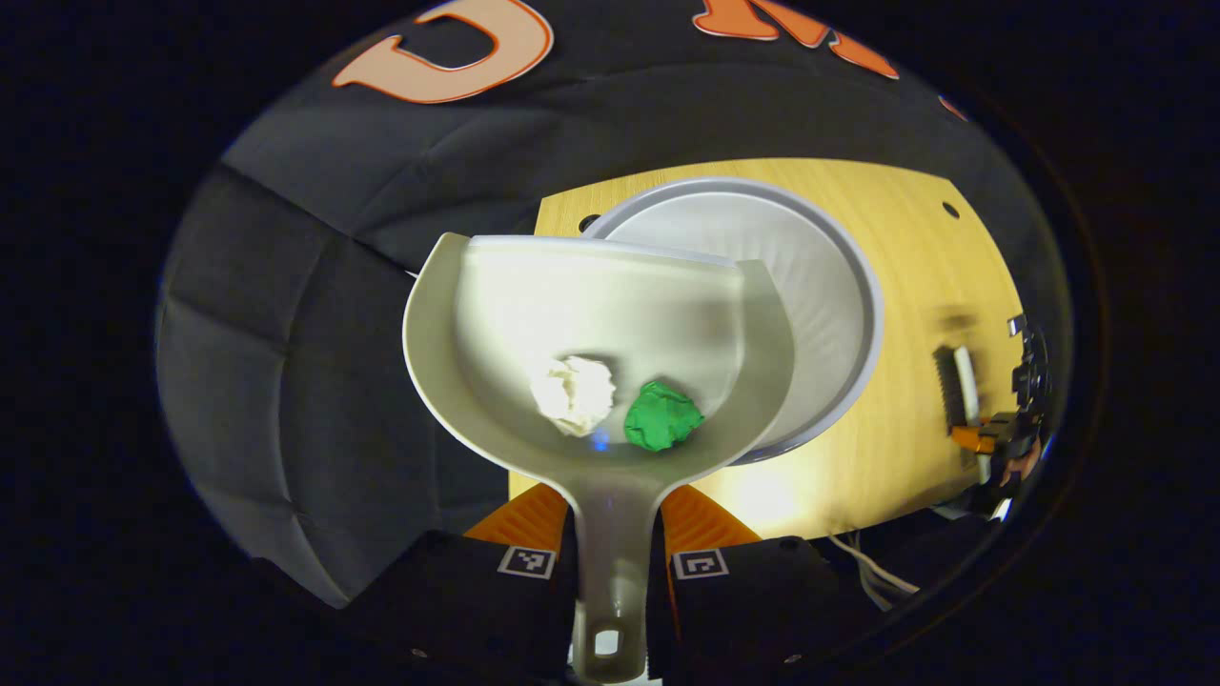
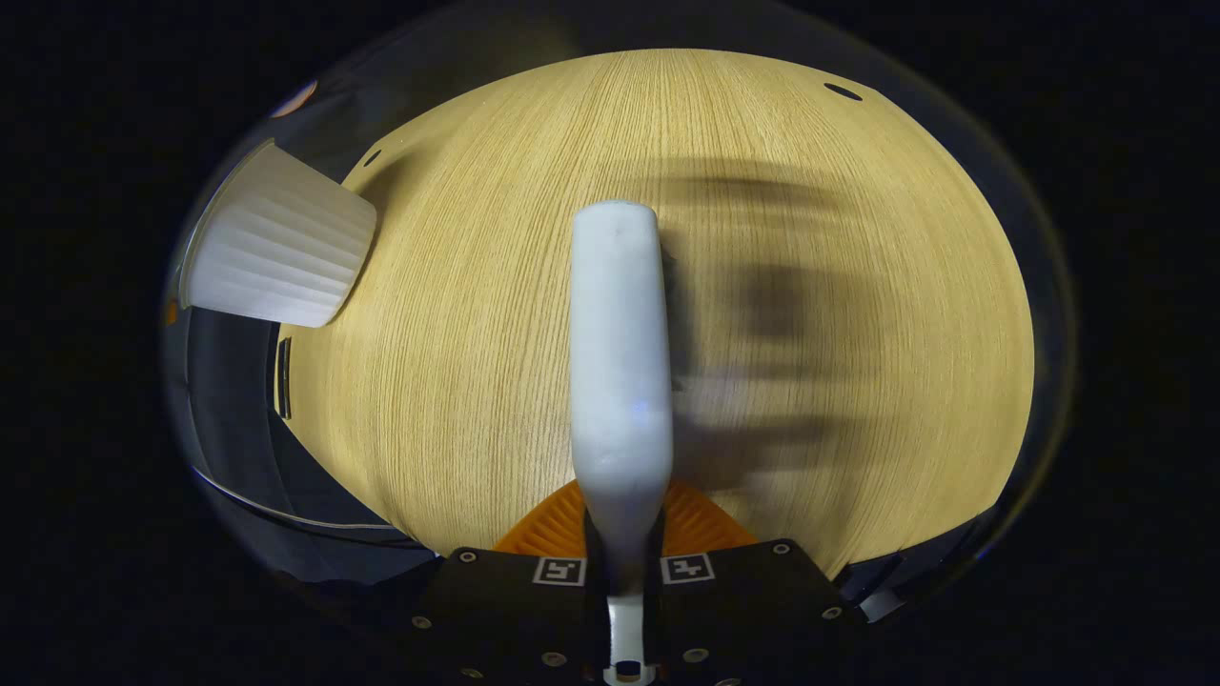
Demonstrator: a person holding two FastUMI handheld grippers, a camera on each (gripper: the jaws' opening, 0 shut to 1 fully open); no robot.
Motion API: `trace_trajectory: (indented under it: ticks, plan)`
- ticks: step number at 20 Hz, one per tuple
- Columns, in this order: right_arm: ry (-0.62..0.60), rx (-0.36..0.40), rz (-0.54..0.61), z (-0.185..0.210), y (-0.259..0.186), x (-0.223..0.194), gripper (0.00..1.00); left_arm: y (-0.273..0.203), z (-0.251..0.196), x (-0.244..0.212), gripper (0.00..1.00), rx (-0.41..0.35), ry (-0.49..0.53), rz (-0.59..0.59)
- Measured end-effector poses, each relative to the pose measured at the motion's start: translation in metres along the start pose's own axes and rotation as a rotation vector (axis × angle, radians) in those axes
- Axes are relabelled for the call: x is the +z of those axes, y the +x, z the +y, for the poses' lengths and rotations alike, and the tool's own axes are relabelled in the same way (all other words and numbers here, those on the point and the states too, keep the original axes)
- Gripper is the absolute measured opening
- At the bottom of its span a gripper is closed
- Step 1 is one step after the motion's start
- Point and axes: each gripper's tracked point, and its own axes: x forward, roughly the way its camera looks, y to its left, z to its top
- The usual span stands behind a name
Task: Pick up the small broom and dustpan from the desktop, sweep the trash into the dustpan with the broom, and then empty the trash into the garbage bin.
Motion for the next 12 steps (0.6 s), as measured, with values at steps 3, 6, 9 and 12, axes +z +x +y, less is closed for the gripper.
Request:
trace_trajectory:
  ticks: [3, 6, 9, 12]
  plan:
    - [0.009, 0.006, -0.001, 0.0, 0.0, -0.001, 0.14, -0.003, 0.023, 0.004, 0.3, 0.15, 0.166, -0.004]
    - [0.013, 0.008, -0.003, -0.002, -0.001, -0.002, 0.14, -0.006, 0.035, 0.003, 0.33, 0.248, 0.291, 0.004]
    - [0.02, 0.015, -0.003, -0.002, -0.001, -0.004, 0.14, -0.008, 0.05, 0.005, 0.3, 0.337, 0.39, -0.015]
    - [0.016, 0.013, -0.002, -0.002, -0.001, -0.005, 0.14, -0.013, 0.071, 0.011, 0.3, 0.487, 0.521, -0.044]
